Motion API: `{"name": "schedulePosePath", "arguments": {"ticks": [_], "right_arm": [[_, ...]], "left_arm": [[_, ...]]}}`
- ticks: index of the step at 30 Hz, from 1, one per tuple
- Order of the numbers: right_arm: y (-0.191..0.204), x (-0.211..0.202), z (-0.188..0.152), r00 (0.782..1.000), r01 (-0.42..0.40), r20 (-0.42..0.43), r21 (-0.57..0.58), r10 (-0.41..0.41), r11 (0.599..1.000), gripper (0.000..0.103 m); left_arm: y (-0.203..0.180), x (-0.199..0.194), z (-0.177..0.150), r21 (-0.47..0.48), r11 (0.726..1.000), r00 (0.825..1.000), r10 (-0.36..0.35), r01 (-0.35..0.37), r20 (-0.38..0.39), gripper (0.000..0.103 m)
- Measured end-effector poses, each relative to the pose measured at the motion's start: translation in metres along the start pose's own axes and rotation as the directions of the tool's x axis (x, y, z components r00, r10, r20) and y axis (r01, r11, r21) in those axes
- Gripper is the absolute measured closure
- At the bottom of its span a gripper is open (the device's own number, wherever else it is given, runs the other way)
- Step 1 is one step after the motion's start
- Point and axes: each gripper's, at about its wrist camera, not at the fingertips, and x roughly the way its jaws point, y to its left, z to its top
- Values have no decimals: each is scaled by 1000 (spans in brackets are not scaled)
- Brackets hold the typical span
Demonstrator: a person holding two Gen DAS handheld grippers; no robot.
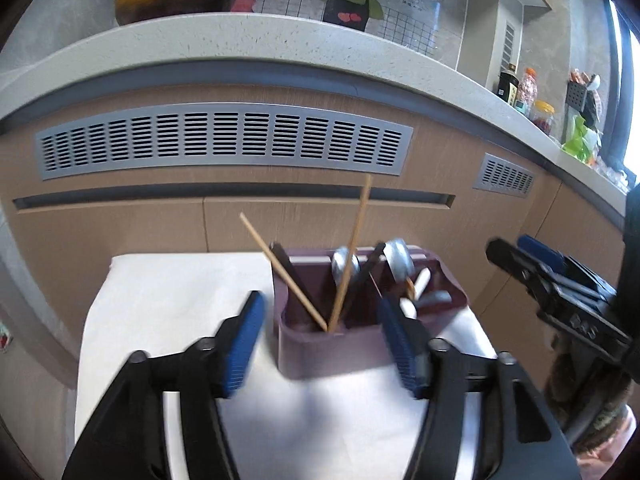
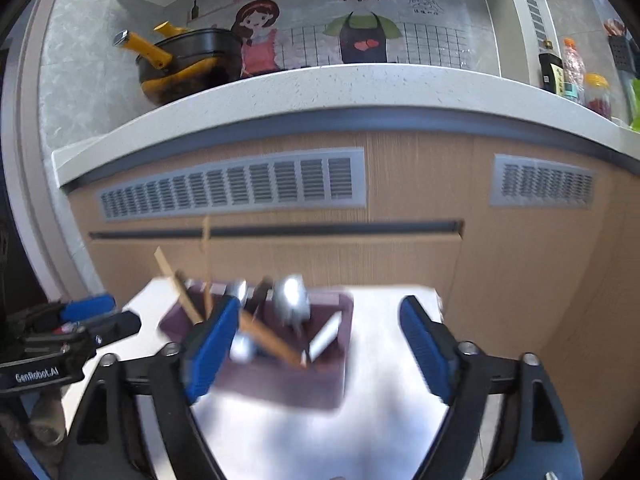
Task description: Organize utensils
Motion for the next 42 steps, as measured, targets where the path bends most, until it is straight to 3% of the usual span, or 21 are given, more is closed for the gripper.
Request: {"name": "schedulePosePath", "arguments": {"ticks": [1, 3, 6, 10, 18, 26, 42], "right_arm": [[2, -11, -8, 1000, 5, -7, 0, -5, 1000, 7], [7, -30, -23, 1000, 16, -21, -8, -16, 1000, 3], [13, -52, -45, 998, 28, -63, -14, -29, 1000, 2], [18, -72, -72, 993, 71, -91, -12, -72, 997, 2], [22, -110, -106, 987, 147, -60, 12, -146, 989, 1], [28, -127, -110, 990, 136, -49, 2, -135, 991, 0], [24, -131, -116, 986, 159, -54, -6, -159, 987, 0]], "left_arm": [[-2, -7, -7, -4, 1000, 1000, 7, -7, 7, 27], [-6, -22, -23, -15, 1000, 1000, 22, -22, 15, 10], [-13, -38, -45, -26, 999, 999, 43, -43, 6, 1], [-19, -56, -79, -28, 996, 996, 88, -89, -35, 0], [-32, -104, -118, -31, 976, 971, 217, -215, 98, 0], [-51, -124, -128, 27, 968, 964, 244, -248, 106, 0], [-54, -133, -132, 29, 970, 968, 239, -242, 80, 0]]}}
